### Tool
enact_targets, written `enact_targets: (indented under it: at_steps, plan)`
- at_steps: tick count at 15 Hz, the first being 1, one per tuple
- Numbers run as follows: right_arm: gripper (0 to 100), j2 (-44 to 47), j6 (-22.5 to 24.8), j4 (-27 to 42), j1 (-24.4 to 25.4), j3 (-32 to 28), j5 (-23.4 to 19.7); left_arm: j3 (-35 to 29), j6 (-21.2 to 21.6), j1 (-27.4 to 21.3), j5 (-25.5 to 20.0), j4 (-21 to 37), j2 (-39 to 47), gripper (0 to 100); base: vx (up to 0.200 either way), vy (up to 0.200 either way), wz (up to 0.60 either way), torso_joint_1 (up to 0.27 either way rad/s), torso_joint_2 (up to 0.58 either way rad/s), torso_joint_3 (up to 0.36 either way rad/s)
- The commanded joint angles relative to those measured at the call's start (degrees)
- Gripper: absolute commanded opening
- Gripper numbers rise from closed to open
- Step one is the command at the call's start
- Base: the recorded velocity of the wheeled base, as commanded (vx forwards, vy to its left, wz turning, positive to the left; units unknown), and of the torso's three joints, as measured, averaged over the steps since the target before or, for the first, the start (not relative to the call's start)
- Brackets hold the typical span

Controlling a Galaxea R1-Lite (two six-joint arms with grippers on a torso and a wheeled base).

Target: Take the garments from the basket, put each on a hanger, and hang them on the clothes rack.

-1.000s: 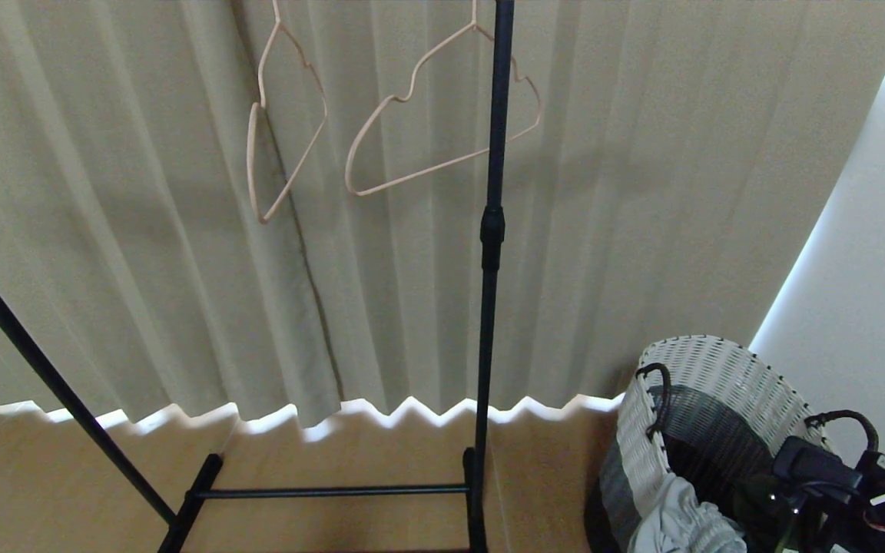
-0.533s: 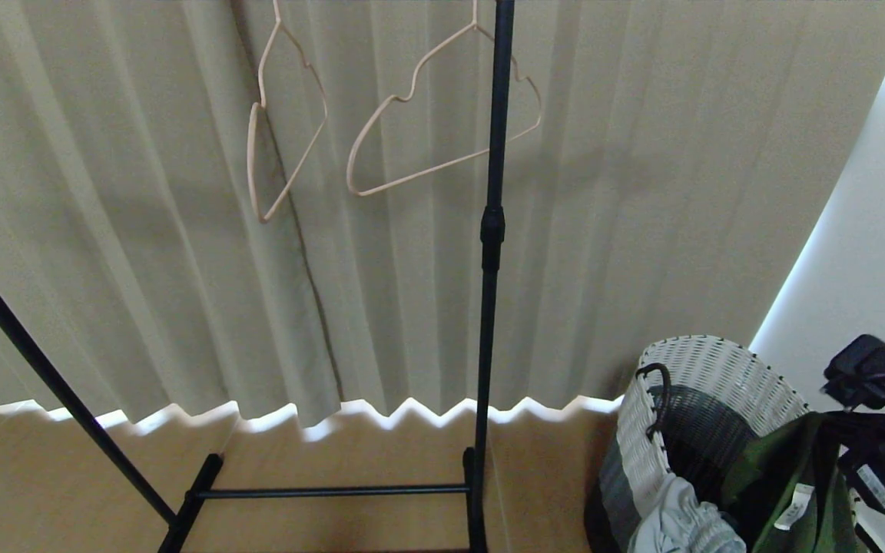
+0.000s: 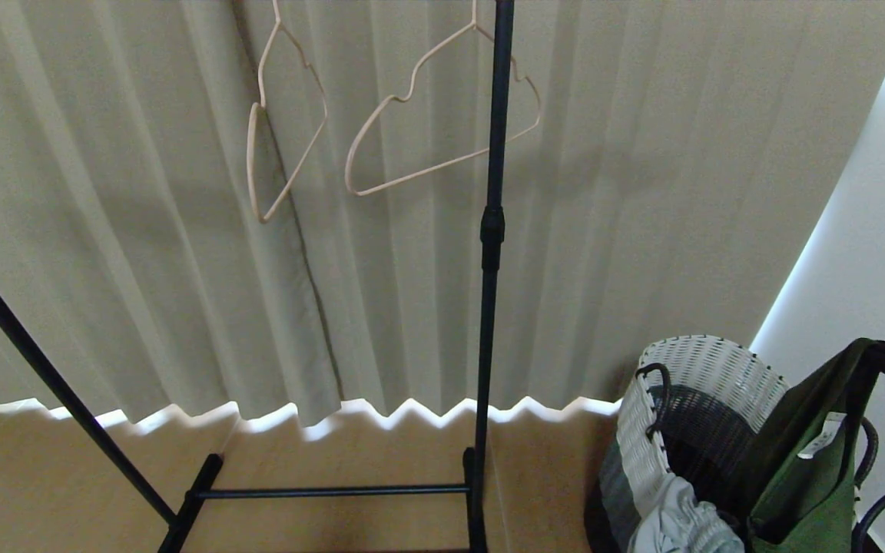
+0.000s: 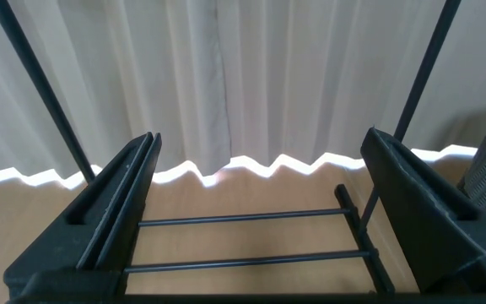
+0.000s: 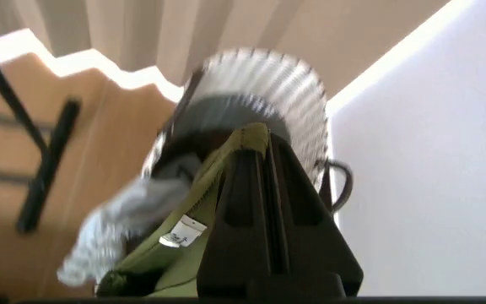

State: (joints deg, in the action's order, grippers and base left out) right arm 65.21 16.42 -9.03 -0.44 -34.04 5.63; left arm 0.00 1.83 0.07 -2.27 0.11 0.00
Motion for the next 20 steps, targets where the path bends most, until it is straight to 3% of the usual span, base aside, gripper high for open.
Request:
enact_targets:
  at_steps: [1,4,11,20]
  plan:
    - [0,-4.56,-1.22,-0.11,0.0,-1.21,-0.01,0.0,0.02,0.01,-0.02,0.07,0.0,100,0.0,0.0,0.0,0.0,0.0,0.0]
    - [0,-8.78,-1.22,0.68,0.0,-0.59,0.08,0.0,-0.07,0.01,-0.02,0.07,0.0,100,0.0,0.0,0.0,0.0,0.0,0.0]
    - [0,-11.68,-1.13,0.68,0.0,1.43,0.17,0.0,-0.07,0.01,-0.02,0.07,0.0,100,-0.2,0.0,0.0,-0.001,0.0,0.002]
    - [0,-15.55,-1.22,-0.2,0.53,4.07,-0.36,0.0,-0.86,0.01,1.83,-0.02,0.0,100,0.0,0.0,0.0,0.0,0.0,0.0]
